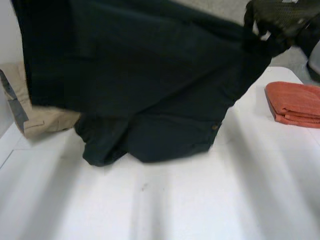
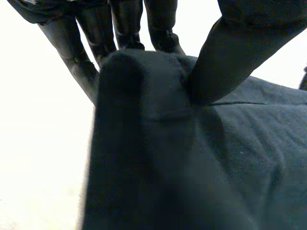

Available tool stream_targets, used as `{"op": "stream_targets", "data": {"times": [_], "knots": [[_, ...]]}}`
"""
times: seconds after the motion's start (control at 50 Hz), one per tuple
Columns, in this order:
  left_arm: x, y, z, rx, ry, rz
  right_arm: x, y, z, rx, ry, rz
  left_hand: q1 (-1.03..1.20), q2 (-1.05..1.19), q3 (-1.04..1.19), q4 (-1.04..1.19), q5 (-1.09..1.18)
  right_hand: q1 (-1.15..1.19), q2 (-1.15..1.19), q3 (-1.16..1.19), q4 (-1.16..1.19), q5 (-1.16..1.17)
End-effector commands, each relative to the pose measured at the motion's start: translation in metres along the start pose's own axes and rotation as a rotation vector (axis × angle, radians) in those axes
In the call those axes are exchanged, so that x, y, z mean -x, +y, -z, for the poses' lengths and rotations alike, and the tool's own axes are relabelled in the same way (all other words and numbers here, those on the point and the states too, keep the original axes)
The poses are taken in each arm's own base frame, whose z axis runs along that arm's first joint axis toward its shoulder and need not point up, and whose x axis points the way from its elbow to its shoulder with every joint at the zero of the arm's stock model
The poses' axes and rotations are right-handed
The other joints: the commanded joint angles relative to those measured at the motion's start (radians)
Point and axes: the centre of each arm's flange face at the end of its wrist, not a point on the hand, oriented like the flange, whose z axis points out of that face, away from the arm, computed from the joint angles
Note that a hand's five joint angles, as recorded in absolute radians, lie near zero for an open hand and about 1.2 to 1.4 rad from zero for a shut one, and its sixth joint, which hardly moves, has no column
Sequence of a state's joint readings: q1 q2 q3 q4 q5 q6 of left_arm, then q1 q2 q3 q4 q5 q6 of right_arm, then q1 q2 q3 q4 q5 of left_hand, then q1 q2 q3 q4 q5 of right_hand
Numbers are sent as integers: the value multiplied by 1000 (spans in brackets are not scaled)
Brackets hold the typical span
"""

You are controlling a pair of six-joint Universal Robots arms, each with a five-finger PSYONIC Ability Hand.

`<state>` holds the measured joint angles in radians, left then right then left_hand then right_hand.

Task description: Fold the laundry.

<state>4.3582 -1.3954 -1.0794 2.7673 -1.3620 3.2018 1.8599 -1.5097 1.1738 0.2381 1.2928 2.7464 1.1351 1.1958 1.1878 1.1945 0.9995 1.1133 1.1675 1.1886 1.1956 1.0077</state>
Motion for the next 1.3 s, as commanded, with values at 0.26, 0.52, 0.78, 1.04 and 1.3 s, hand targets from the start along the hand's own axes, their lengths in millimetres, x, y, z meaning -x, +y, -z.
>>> {"op": "stream_targets", "data": {"times": [0.26, 0.52, 0.78, 1.04, 1.3], "knots": [[25, 87, -82, 295, -14, 44, 8, 32, -41, 49, -40, -82, 261, 200, 208, 202, 222, 283, 229, 208, 201, 214], [42, 88, -135, 81, -89, 37, 5, 48, -92, -54, 120, -114, 261, 200, 208, 202, 222, 283, 229, 208, 201, 214], [32, -22, -49, -110, -117, 86, -18, -39, -32, -261, 148, -73, 261, 200, 208, 202, 222, 283, 229, 208, 201, 214], [26, -64, 8, -230, -134, 52, -16, -82, 28, -329, 136, -39, 261, 200, 208, 202, 222, 283, 229, 208, 201, 214], [53, -43, -47, -202, -198, 40, -11, -62, -7, -282, 100, -63, 261, 200, 208, 202, 222, 283, 229, 208, 201, 214]]}}
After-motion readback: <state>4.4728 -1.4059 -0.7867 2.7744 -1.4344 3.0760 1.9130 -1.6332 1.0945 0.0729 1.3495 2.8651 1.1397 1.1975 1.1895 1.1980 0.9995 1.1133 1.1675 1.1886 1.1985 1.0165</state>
